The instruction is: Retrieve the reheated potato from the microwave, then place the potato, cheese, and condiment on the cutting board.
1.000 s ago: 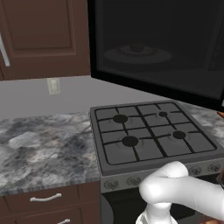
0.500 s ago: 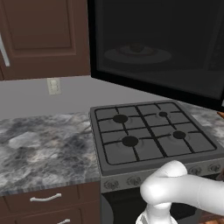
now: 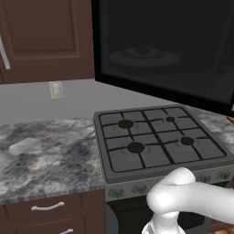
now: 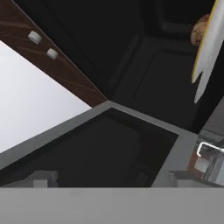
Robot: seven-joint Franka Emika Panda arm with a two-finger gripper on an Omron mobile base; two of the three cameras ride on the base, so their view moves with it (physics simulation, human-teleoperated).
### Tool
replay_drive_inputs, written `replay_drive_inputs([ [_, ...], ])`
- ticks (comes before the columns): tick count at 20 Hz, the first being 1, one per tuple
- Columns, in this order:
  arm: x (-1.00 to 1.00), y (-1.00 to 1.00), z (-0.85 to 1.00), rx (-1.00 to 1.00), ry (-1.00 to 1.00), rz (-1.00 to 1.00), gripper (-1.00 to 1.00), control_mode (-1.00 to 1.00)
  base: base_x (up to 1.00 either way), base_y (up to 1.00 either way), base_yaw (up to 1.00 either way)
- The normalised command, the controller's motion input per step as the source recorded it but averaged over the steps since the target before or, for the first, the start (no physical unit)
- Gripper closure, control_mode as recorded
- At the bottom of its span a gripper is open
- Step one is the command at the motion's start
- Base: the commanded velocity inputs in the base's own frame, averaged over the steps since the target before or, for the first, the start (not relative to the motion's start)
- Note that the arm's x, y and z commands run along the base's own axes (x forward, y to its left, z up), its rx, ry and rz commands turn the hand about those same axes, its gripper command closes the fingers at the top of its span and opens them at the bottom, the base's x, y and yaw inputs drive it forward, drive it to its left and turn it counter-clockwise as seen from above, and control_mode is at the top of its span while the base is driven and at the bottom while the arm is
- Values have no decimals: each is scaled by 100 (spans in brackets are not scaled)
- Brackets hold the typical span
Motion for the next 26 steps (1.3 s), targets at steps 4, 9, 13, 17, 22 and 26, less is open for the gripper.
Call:
replay_drive_inputs([
  [4, -13, 47, 3, 0, -10, 13, -100, -100, 0, 0, 0],
  [9, -42, 51, 12, 0, -14, 8, -100, -100, 0, 0, 0],
  [13, -60, 55, 16, 0, -17, 5, -100, -100, 0, 0, 0],
  [17, -64, 50, 15, 0, -15, 4, -100, -100, 0, 0, 0],
  [22, -63, 59, 15, 0, -13, 2, -100, -100, 0, 0, 0],
  [26, -62, 62, 14, 0, -12, 1, -100, -100, 0, 0, 0],
])
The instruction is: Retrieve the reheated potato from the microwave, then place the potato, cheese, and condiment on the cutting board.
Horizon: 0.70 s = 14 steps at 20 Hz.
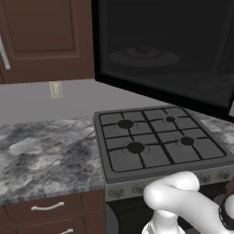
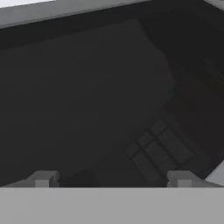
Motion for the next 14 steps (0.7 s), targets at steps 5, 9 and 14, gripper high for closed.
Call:
replay_drive_inputs([
  [5, -69, 65, 12, 0, -9, 0, -100, -100, 0, 0, 0],
  [9, -79, 78, 8, 0, -8, 0, -100, -100, 0, 0, 0],
  [14, -83, 98, 1, 0, -7, 0, -100, -100, 0, 0, 0],
])
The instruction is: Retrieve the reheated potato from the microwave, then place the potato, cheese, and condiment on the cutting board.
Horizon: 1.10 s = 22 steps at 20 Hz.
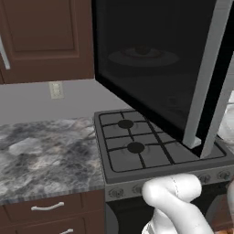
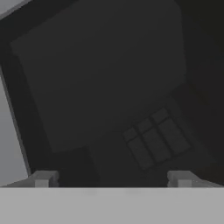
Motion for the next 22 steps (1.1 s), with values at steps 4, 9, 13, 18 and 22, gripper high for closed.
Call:
replay_drive_inputs([
  [4, -71, 100, 0, 0, -7, 0, -100, -100, 0, 0, 0],
  [9, -58, 100, 0, 0, -7, 0, -100, -100, 0, 0, 0],
  [13, -53, 85, 2, 0, -8, 0, -100, -100, 0, 0, 0],
  [18, -16, -28, 16, -2, -7, -8, -100, -100, 0, 0, 0],
  [22, 14, -86, 11, -9, 0, -26, -100, -100, 0, 0, 0],
])
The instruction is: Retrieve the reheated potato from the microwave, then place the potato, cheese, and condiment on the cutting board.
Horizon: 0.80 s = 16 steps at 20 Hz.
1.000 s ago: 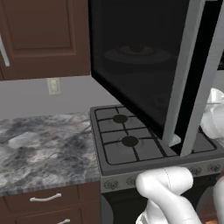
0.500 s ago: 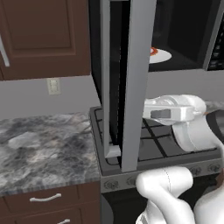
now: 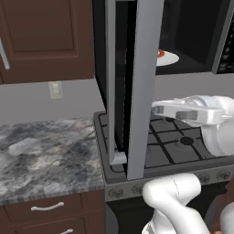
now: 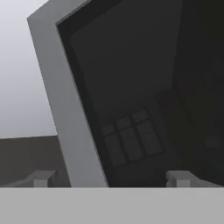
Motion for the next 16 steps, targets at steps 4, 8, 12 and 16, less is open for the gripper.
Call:
replay_drive_inputs([
  [4, 43, -94, 9, -10, 0, -37, -100, -100, 0, 0, 0],
  [8, 72, -77, 7, -17, 0, -44, -100, -100, 0, 0, 0],
  [12, 84, -60, 10, -23, 0, -46, -100, -100, 0, 0, 0],
  [16, 90, -52, 16, -27, 0, -45, -100, -100, 0, 0, 0],
])
